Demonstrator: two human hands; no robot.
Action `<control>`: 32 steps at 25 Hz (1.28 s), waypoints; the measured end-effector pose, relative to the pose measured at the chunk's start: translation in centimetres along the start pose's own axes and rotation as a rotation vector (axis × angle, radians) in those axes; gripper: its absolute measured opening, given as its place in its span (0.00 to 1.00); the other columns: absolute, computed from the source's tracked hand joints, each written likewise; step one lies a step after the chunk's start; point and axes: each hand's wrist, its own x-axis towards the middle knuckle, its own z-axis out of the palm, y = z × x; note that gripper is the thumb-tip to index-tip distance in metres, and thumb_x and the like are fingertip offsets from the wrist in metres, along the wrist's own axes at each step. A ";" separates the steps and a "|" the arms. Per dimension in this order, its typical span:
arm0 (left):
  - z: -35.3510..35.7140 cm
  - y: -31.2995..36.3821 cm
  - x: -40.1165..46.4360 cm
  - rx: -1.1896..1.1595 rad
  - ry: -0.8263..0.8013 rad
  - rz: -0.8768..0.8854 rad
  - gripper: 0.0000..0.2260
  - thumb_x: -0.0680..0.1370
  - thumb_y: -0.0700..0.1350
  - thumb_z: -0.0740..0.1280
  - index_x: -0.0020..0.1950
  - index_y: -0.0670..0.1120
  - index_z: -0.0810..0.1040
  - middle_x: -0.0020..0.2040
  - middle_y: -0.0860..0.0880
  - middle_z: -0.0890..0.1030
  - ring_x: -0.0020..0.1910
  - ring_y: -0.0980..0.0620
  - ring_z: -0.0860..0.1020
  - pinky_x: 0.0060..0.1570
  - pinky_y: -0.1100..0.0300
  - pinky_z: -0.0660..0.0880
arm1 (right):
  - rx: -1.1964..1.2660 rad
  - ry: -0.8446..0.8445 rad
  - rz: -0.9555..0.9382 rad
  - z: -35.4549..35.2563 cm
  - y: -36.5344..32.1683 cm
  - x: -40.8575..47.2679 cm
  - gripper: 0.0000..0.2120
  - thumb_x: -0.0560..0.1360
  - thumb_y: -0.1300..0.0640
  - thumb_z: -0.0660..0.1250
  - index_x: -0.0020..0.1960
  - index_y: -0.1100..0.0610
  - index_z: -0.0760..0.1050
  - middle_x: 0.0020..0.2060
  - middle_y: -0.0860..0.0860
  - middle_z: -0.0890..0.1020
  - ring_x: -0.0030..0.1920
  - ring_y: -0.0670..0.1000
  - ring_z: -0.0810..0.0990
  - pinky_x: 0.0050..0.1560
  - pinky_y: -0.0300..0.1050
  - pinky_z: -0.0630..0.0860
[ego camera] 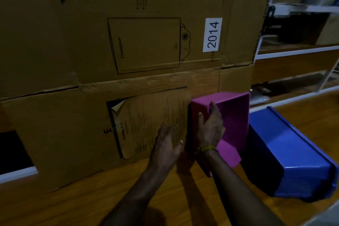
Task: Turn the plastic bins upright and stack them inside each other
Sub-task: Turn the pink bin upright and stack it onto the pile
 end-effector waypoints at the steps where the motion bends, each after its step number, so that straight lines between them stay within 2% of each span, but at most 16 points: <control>1: 0.2 -0.2 0.0 0.013 0.002 -0.006 0.24 0.79 0.51 0.65 0.74 0.55 0.64 0.78 0.49 0.58 0.76 0.48 0.61 0.67 0.54 0.69 | 0.029 0.014 0.018 0.1 0.1 0.4 0.27 0.77 0.51 0.65 0.74 0.47 0.60 0.66 0.52 0.76 0.64 0.56 0.75 0.64 0.58 0.67; 4: 0.2 -0.7 -0.6 0.031 0.010 -0.008 0.23 0.79 0.51 0.65 0.73 0.56 0.65 0.77 0.49 0.58 0.75 0.48 0.61 0.65 0.59 0.66 | 0.062 0.044 0.061 -0.3 0.1 0.4 0.27 0.77 0.52 0.66 0.74 0.48 0.61 0.57 0.56 0.81 0.58 0.58 0.79 0.63 0.57 0.67; 7: -0.2 -0.5 -0.9 0.047 0.054 -0.007 0.23 0.78 0.51 0.65 0.73 0.56 0.66 0.77 0.50 0.60 0.75 0.49 0.62 0.62 0.63 0.63 | 0.105 0.045 0.038 -1.0 0.0 -1.3 0.28 0.77 0.54 0.67 0.75 0.50 0.63 0.55 0.58 0.82 0.57 0.60 0.79 0.64 0.58 0.67; 9: -0.6 -0.1 -1.4 0.015 0.084 0.042 0.22 0.78 0.50 0.66 0.72 0.54 0.68 0.75 0.49 0.64 0.73 0.52 0.64 0.62 0.64 0.63 | 0.181 0.084 0.012 -1.7 0.3 -3.3 0.27 0.76 0.55 0.67 0.73 0.51 0.66 0.54 0.57 0.83 0.55 0.60 0.79 0.62 0.60 0.71; 12: -1.6 0.4 -3.1 -0.057 0.121 0.142 0.18 0.79 0.49 0.65 0.70 0.53 0.71 0.71 0.50 0.69 0.70 0.58 0.65 0.63 0.68 0.65 | 0.288 0.064 -0.017 -3.2 0.6 -7.1 0.23 0.77 0.57 0.65 0.72 0.48 0.69 0.57 0.54 0.82 0.58 0.57 0.76 0.59 0.61 0.73; 14: -2.6 0.4 -4.6 -0.090 0.145 0.191 0.17 0.79 0.50 0.64 0.68 0.54 0.71 0.70 0.50 0.69 0.68 0.60 0.65 0.61 0.72 0.65 | 0.346 0.021 -0.026 -4.2 0.6 -9.7 0.21 0.80 0.54 0.61 0.72 0.46 0.68 0.59 0.53 0.78 0.60 0.55 0.74 0.60 0.60 0.73; 16: -3.7 0.0 -6.2 -0.113 0.135 0.178 0.18 0.79 0.52 0.64 0.69 0.56 0.70 0.72 0.49 0.66 0.70 0.55 0.65 0.62 0.62 0.69 | 0.354 0.045 -0.043 -5.2 0.4 -12.3 0.20 0.80 0.49 0.56 0.72 0.45 0.67 0.59 0.54 0.75 0.60 0.56 0.73 0.58 0.59 0.74; 18: -5.2 -0.7 -7.9 -0.108 0.128 0.142 0.20 0.78 0.54 0.64 0.69 0.57 0.69 0.75 0.49 0.63 0.73 0.50 0.63 0.64 0.52 0.71 | 0.339 0.083 -0.045 -6.3 0.0 -14.6 0.19 0.80 0.50 0.55 0.69 0.48 0.70 0.59 0.55 0.74 0.59 0.57 0.73 0.58 0.58 0.73; 20: -7.0 -1.6 -9.8 -0.101 0.146 0.126 0.20 0.77 0.56 0.64 0.69 0.57 0.69 0.75 0.48 0.62 0.74 0.49 0.62 0.65 0.47 0.72 | 0.328 0.102 -0.025 -7.3 -0.5 -16.9 0.17 0.80 0.53 0.54 0.66 0.52 0.72 0.58 0.56 0.74 0.58 0.58 0.73 0.59 0.55 0.71; 23: -9.9 -3.4 -13.0 -0.135 0.184 0.077 0.22 0.77 0.57 0.65 0.70 0.57 0.67 0.77 0.49 0.59 0.73 0.48 0.64 0.63 0.48 0.74 | 0.336 0.069 -0.052 -9.0 -1.8 -20.9 0.15 0.80 0.53 0.53 0.61 0.55 0.73 0.55 0.56 0.73 0.55 0.55 0.74 0.55 0.45 0.68; 25: -11.6 -4.6 -15.2 -0.131 0.232 0.008 0.25 0.76 0.59 0.63 0.72 0.58 0.64 0.77 0.49 0.59 0.72 0.46 0.67 0.61 0.44 0.75 | 0.326 0.010 -0.114 -9.9 -2.6 -23.9 0.15 0.80 0.51 0.53 0.59 0.55 0.73 0.53 0.52 0.72 0.53 0.52 0.73 0.53 0.44 0.68; 27: -13.0 -5.7 -17.4 -0.145 0.253 -0.093 0.27 0.77 0.59 0.64 0.74 0.56 0.61 0.74 0.47 0.65 0.69 0.45 0.69 0.60 0.42 0.75 | 0.331 -0.033 -0.156 -10.8 -3.2 -26.7 0.14 0.81 0.51 0.53 0.59 0.54 0.73 0.52 0.50 0.72 0.51 0.48 0.73 0.51 0.45 0.69; 29: -14.5 -6.3 -19.3 -0.264 0.231 -0.204 0.28 0.77 0.59 0.64 0.75 0.55 0.61 0.69 0.48 0.71 0.65 0.45 0.74 0.58 0.44 0.77 | 0.356 -0.048 -0.147 -11.5 -3.6 -28.9 0.14 0.81 0.51 0.53 0.59 0.53 0.73 0.53 0.51 0.72 0.52 0.46 0.73 0.53 0.47 0.71; 32: -16.8 -6.5 -22.0 -0.384 0.252 -0.300 0.27 0.78 0.59 0.63 0.75 0.54 0.62 0.64 0.49 0.76 0.55 0.47 0.80 0.45 0.49 0.81 | 0.369 -0.031 -0.012 -12.4 -4.8 -31.1 0.16 0.81 0.49 0.52 0.63 0.49 0.73 0.62 0.53 0.72 0.59 0.48 0.72 0.57 0.48 0.71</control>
